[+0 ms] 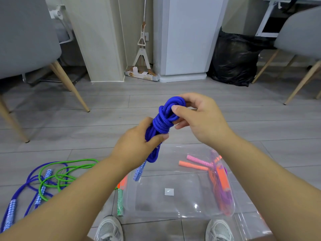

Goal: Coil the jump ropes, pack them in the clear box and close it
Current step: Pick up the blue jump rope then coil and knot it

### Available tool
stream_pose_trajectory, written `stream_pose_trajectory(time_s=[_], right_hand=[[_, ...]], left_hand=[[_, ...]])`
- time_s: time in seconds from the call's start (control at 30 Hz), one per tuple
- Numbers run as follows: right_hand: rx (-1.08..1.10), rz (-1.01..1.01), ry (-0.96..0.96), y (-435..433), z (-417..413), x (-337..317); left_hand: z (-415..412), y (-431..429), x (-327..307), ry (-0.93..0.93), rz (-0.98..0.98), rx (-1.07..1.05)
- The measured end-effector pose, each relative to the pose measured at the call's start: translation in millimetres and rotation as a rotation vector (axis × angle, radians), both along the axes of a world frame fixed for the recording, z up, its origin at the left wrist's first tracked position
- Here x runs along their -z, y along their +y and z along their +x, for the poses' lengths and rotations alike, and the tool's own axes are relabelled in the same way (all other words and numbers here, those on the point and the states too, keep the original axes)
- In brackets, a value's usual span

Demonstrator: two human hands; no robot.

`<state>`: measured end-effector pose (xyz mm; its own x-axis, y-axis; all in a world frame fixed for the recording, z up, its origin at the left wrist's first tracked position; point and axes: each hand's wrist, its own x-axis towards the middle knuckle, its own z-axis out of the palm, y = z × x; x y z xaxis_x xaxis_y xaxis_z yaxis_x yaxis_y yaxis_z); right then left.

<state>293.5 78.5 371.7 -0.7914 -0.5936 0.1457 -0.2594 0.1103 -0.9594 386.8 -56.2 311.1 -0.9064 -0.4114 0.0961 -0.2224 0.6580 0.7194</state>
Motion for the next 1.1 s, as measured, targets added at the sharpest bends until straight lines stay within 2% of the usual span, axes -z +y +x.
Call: stream_pose_trajectory(time_s=[0.13, 0.23, 0.37, 0.47, 0.67, 0.8, 0.97, 1.1], right_hand=[[-0.012, -0.079, -0.03, 7.0, -5.4, 10.0], [0.017, -0.133, -0.074, 13.2, -11.0, 17.6], [0.115, -0.166, -0.133, 24.5, -23.2, 25.7], [0.143, -0.097, -0.167, 35.8, -31.3, 34.8], [0.061, 0.276, 0.021, 57.5, -37.9, 51.5], [0.029, 0.474, 0.257, 63.9, -40.3, 56.9], [0.031, 0.684, 0.529, 63.9, -41.6, 67.4], [0.038, 0.778, 0.612, 70.0, -43.7, 70.5]], left_hand=[[2.3, -15.0, 11.0, -0.057, 0.168, 0.199], [3.5, -18.7, 17.9, -0.062, 0.267, 0.262], [5.7, -24.5, 25.5, -0.101, 0.092, 0.259], [7.2, -31.8, 26.9, -0.121, 0.009, 0.23], [9.8, -45.9, 30.2, -0.127, -0.017, 0.227], [7.1, -47.3, 29.7, -0.071, 0.021, 0.166], [-2.1, -36.4, 34.3, -0.224, -0.221, 0.14], [-0.9, -30.5, 32.3, -0.192, -0.219, 0.168]])
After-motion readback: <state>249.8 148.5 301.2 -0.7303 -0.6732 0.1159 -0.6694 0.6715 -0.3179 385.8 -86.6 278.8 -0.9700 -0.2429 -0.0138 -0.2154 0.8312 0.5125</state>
